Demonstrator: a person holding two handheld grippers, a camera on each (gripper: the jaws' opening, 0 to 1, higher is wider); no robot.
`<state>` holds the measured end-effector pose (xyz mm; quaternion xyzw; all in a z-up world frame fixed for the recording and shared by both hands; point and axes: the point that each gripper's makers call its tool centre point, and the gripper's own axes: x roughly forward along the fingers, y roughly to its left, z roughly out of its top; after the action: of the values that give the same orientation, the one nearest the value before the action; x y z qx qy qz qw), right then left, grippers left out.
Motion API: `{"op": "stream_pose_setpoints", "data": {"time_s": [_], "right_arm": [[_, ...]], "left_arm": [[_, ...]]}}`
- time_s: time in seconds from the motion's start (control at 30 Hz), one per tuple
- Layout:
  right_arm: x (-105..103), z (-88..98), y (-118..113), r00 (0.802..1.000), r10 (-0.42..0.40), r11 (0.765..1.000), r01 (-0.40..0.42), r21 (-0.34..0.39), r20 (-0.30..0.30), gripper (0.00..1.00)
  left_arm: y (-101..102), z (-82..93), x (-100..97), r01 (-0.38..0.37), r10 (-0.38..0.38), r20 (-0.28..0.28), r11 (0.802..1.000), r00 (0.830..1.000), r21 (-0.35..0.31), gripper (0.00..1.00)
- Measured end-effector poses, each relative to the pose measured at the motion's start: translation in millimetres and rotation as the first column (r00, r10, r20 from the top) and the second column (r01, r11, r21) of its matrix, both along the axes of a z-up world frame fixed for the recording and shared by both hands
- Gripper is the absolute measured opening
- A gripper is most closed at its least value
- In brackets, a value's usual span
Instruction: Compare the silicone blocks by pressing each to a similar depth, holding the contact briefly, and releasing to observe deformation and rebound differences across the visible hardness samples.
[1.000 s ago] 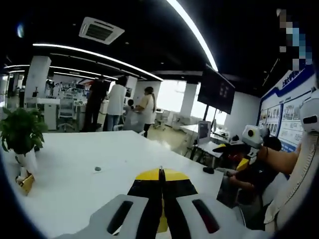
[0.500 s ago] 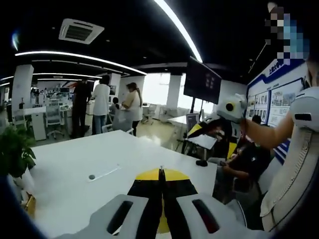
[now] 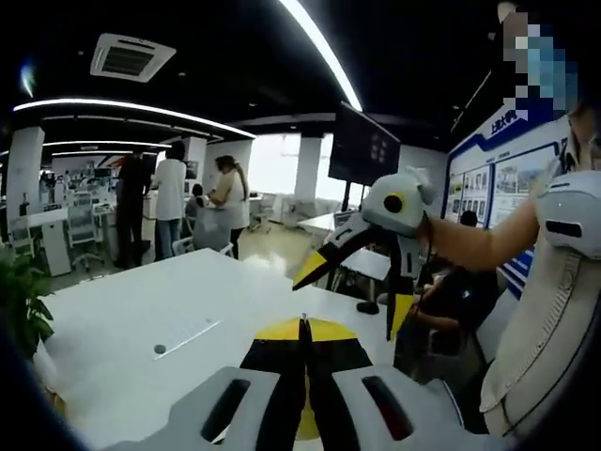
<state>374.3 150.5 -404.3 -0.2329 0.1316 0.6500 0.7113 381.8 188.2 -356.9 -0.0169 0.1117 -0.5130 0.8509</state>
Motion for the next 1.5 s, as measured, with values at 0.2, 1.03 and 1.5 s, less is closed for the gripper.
{"op": "stream_pose_setpoints", "data": {"time_s": [0.2, 1.03, 1.5], "right_arm": [[8, -12.1, 18, 0.999, 0.013, 1.000, -0.012, 0.015, -0.042, 0.64], [4, -51.9, 51, 0.992, 0.058, 0.998, -0.055, 0.028, -0.115, 0.30], [-9, -42.4, 56, 0.994, 0.024, 1.000, -0.022, 0.021, -0.109, 0.07]], "left_arm": [[-17, 1.5, -0.9, 0.052, -0.052, 0.001, 0.999, 0.999, 0.003, 0.00], [-34, -20.5, 2.1, 0.160, -0.159, -0.017, 0.986, 0.987, 0.057, 0.00], [-29, -12.8, -15.2, 0.182, -0.183, 0.016, 0.981, 0.983, 0.065, 0.00]]}}
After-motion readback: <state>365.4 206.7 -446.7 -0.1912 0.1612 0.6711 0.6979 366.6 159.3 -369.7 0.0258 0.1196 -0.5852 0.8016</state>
